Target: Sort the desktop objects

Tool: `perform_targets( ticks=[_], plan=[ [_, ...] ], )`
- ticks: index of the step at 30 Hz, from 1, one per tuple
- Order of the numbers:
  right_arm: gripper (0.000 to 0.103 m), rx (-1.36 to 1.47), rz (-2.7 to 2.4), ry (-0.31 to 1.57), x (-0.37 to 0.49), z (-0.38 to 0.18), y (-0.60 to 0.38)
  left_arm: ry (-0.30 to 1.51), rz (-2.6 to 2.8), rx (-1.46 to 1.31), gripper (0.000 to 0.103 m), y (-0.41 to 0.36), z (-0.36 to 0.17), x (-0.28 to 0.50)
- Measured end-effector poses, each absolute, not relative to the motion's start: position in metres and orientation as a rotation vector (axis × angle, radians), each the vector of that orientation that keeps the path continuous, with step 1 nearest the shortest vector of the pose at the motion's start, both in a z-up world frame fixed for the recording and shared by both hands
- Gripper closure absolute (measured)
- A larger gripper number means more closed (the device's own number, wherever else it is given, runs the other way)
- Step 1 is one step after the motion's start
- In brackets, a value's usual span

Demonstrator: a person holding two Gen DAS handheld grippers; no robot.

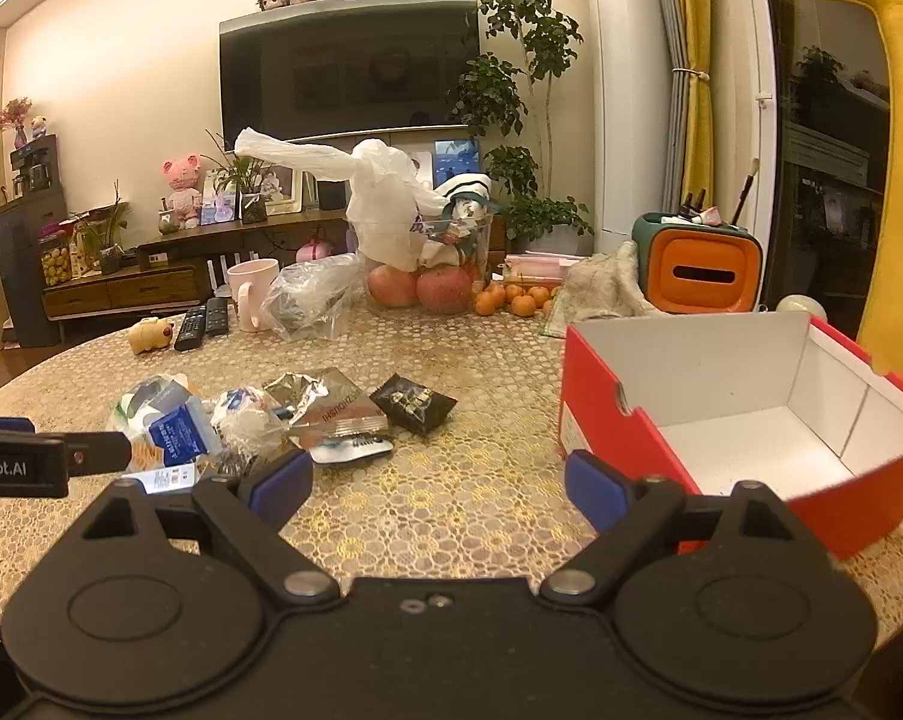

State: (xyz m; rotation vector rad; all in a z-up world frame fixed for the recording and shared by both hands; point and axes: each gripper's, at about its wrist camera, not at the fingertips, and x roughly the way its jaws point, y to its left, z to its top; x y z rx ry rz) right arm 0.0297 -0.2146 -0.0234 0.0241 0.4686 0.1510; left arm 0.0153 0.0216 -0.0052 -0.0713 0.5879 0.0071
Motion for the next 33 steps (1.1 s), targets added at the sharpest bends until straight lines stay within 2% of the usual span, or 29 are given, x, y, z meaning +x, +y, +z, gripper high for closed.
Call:
perform_targets(
  ticks=[14, 33],
  plan=[
    [0.012, -0.004, 0.167, 0.474, 0.074, -0.027, -0.204, 0.595, 0.008, -0.062, 0.000, 0.042, -0.018, 0.042],
    [0.016, -0.058, 0.301, 0.571, 0.123, -0.065, -0.154, 0.668, -0.004, 0.009, 0.003, 0.056, -0.078, 0.076]
  ],
)
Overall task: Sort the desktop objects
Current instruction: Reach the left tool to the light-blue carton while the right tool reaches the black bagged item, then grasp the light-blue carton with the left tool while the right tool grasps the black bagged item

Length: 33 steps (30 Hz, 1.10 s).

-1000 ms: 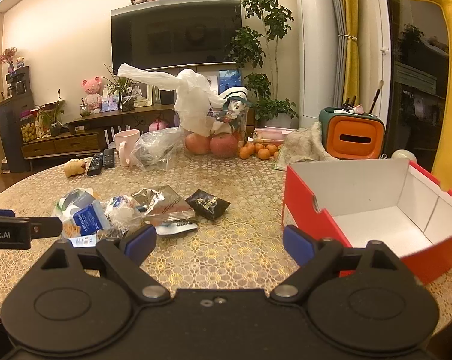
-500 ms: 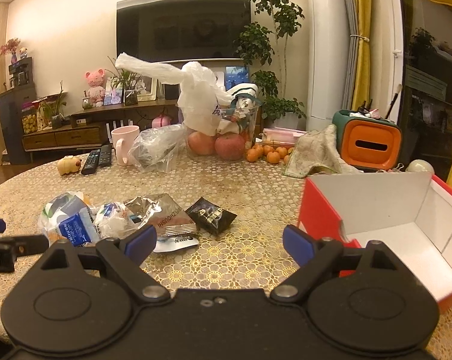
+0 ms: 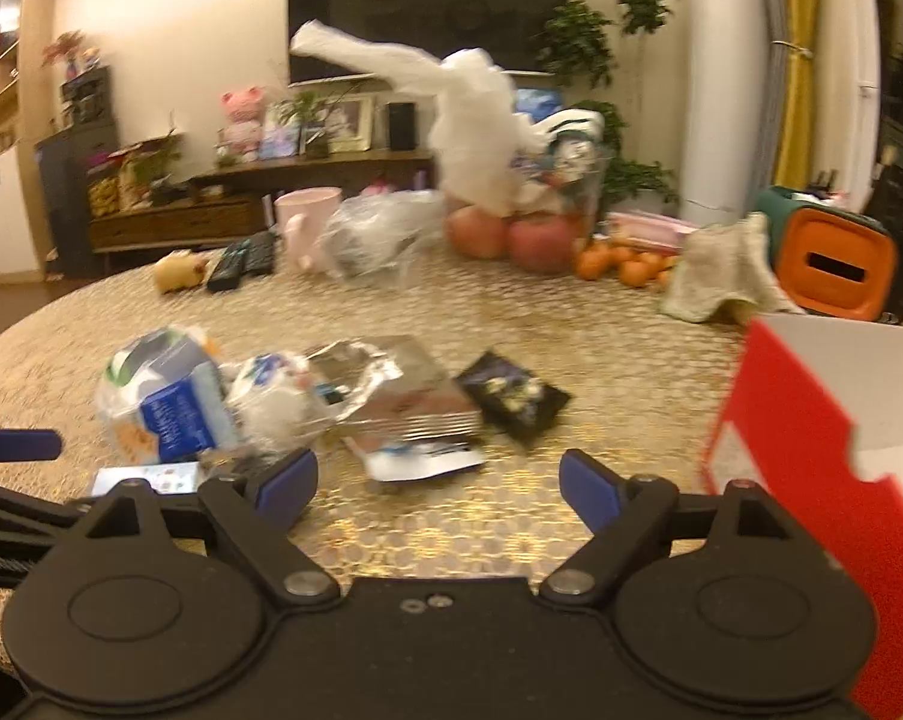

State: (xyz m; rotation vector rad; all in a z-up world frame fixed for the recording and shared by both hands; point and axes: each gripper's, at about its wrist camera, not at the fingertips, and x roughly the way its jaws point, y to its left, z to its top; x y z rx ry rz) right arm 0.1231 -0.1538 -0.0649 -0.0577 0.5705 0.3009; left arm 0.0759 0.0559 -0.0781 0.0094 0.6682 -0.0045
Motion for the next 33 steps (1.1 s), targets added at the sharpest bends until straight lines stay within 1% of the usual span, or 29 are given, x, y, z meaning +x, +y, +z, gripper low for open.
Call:
perform_targets(
  ticks=[4, 9, 12, 14, 15, 16, 17, 18, 21, 23, 25, 30, 33],
  plan=[
    [0.020, -0.051, 0.346, 0.599, 0.130, -0.071, -0.136, 0.686, -0.015, 0.008, 0.004, 0.057, -0.089, 0.080],
    [0.021, -0.074, 0.378, 0.620, 0.137, -0.081, -0.114, 0.693, -0.024, 0.000, 0.009, 0.059, -0.098, 0.083],
    [0.024, -0.087, 0.387, 0.633, 0.142, -0.089, -0.106, 0.700, -0.029, -0.006, 0.017, 0.060, -0.103, 0.085],
    [0.029, -0.082, 0.393, 0.650, 0.147, -0.093, -0.102, 0.702, -0.030, -0.009, 0.025, 0.060, -0.104, 0.085],
    [0.030, -0.075, 0.398, 0.659, 0.148, -0.094, -0.100, 0.701, -0.030, -0.010, 0.025, 0.060, -0.105, 0.085],
    [0.033, -0.068, 0.406, 0.669, 0.150, -0.096, -0.099, 0.698, -0.031, -0.010, 0.026, 0.059, -0.105, 0.085],
    [0.038, -0.063, 0.412, 0.675, 0.151, -0.097, -0.098, 0.696, -0.035, -0.013, 0.029, 0.060, -0.106, 0.086],
    [0.040, -0.061, 0.418, 0.682, 0.152, -0.098, -0.097, 0.694, -0.038, -0.011, 0.030, 0.059, -0.106, 0.086],
    [0.047, -0.053, 0.429, 0.700, 0.155, -0.102, -0.094, 0.689, -0.041, 0.001, 0.038, 0.057, -0.107, 0.085],
    [0.059, -0.050, 0.443, 0.707, 0.154, -0.102, -0.092, 0.687, -0.034, 0.009, 0.047, 0.055, -0.106, 0.084],
    [0.063, -0.055, 0.445, 0.702, 0.152, -0.102, -0.091, 0.688, -0.034, 0.009, 0.053, 0.055, -0.105, 0.083],
    [0.078, -0.048, 0.439, 0.692, 0.148, -0.099, -0.095, 0.695, -0.028, -0.007, 0.058, 0.055, -0.103, 0.080],
    [0.082, -0.047, 0.432, 0.685, 0.144, -0.097, -0.100, 0.701, -0.032, -0.017, 0.063, 0.054, -0.101, 0.078]
  ],
)
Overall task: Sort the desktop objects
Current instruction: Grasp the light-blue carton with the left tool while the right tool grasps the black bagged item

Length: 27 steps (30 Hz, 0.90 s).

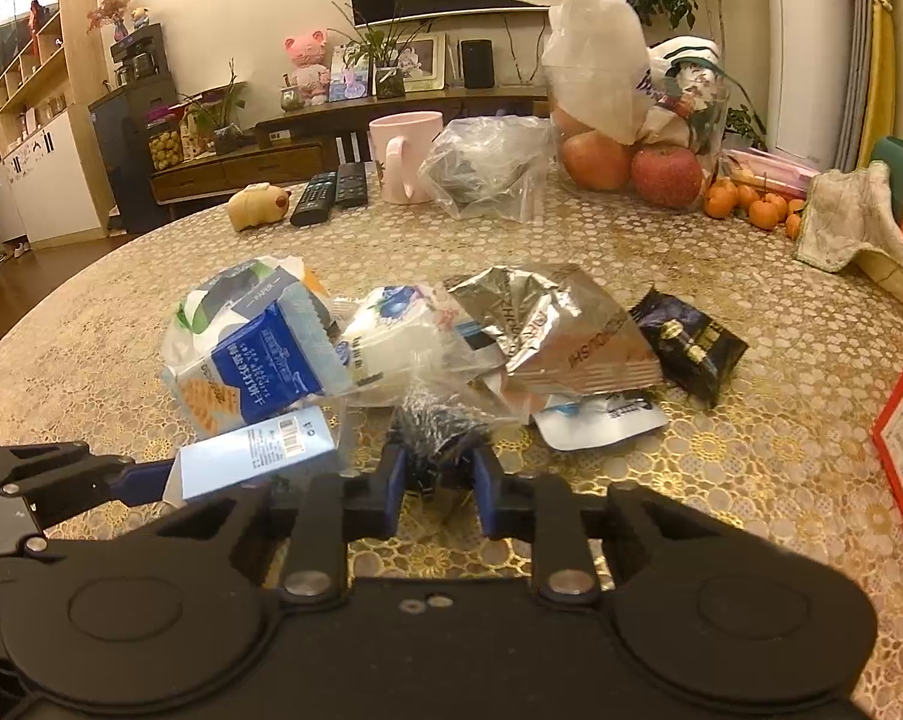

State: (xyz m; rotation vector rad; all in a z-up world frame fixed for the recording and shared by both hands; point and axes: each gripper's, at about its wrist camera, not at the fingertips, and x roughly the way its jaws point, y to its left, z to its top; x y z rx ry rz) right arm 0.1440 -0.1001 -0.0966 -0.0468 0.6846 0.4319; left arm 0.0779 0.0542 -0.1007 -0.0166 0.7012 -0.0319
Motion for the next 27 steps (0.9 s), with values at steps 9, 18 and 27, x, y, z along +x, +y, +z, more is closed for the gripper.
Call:
perform_targets(
  ticks=[9, 18, 27],
  plan=[
    [0.088, -0.026, 0.408, 0.653, 0.128, -0.081, -0.121, 0.702, -0.058, -0.029, 0.073, 0.041, -0.089, 0.064],
    [0.088, 0.003, 0.381, 0.653, 0.103, -0.071, -0.147, 0.682, -0.079, -0.016, 0.075, 0.023, -0.073, 0.045],
    [0.089, 0.026, 0.352, 0.622, 0.079, -0.054, -0.173, 0.662, -0.084, -0.012, 0.075, 0.008, -0.056, 0.032]
  ],
)
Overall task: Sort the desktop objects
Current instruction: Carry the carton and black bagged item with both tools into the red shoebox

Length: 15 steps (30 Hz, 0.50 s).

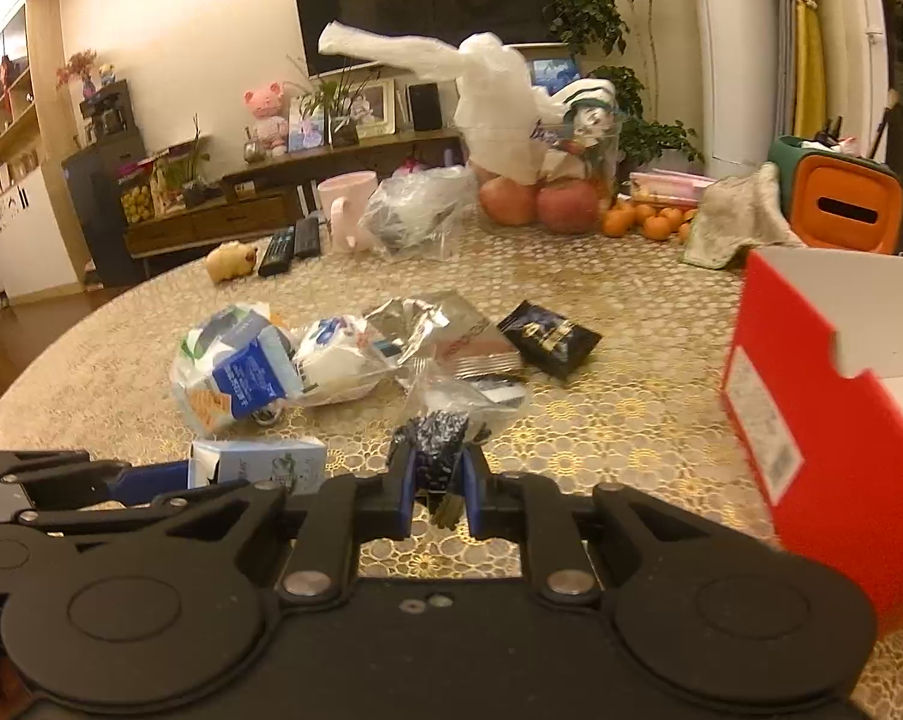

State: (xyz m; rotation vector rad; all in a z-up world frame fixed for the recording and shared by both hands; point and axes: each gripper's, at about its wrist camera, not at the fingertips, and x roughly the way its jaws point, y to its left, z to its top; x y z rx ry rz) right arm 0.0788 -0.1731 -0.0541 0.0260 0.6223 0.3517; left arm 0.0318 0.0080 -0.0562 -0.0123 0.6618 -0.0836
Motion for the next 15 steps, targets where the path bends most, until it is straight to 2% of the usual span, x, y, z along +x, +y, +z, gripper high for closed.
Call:
perform_targets(
  ticks=[15],
  plan=[
    [0.089, 0.079, 0.296, 0.579, 0.048, -0.017, -0.227, 0.546, -0.176, 0.017, 0.075, -0.041, -0.003, 0.014]
  ],
)
